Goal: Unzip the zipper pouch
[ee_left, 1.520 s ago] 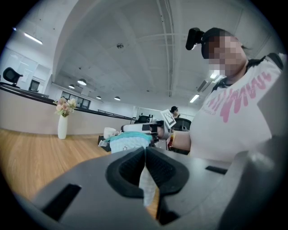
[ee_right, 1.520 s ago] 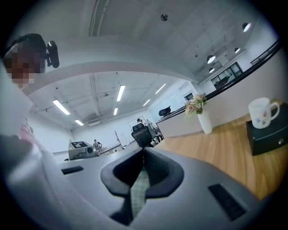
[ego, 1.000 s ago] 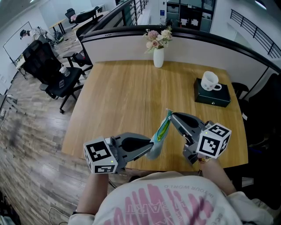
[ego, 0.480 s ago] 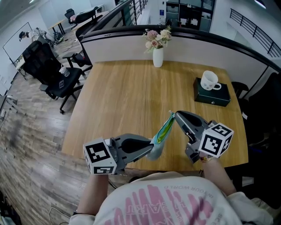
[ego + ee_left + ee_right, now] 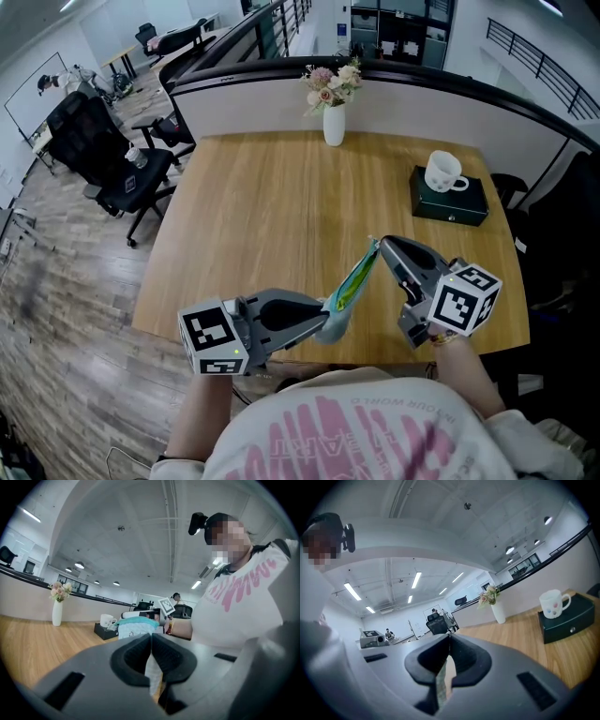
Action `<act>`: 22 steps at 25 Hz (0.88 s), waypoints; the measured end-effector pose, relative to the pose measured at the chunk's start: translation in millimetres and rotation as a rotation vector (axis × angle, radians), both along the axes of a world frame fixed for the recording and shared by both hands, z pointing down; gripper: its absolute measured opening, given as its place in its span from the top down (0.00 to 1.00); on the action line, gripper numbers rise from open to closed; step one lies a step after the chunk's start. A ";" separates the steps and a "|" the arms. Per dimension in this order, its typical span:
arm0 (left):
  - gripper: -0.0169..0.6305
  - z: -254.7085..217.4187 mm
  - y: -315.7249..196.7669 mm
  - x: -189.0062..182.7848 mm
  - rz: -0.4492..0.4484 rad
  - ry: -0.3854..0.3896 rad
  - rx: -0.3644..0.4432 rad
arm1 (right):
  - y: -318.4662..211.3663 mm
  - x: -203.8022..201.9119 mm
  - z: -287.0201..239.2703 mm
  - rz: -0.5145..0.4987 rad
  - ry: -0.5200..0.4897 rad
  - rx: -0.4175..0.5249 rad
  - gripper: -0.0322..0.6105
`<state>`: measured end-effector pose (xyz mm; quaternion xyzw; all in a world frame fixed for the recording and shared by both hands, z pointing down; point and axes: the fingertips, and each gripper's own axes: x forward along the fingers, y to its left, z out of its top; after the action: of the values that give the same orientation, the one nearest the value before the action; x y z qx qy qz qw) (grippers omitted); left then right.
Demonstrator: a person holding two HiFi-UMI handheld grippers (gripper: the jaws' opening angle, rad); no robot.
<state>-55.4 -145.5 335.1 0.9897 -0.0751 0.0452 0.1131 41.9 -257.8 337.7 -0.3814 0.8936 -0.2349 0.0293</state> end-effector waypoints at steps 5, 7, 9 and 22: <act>0.95 0.4 5.1 0.4 0.016 0.003 0.001 | 3.1 5.4 1.7 0.023 -0.010 -0.006 0.94; 0.95 0.7 6.5 -0.5 0.022 0.005 0.000 | 4.2 6.0 2.5 0.031 -0.012 -0.009 0.94; 0.95 1.5 7.0 -1.9 0.025 0.005 -0.002 | 5.3 5.9 3.6 0.036 -0.010 -0.013 0.94; 0.95 -1.1 16.0 -9.6 0.085 0.025 -0.005 | 7.2 16.7 8.4 0.114 -0.006 -0.042 0.94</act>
<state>-65.0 -129.5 334.0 0.9922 -0.0316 0.0376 0.1146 58.6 -250.7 346.1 -0.4314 0.8653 -0.2527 0.0371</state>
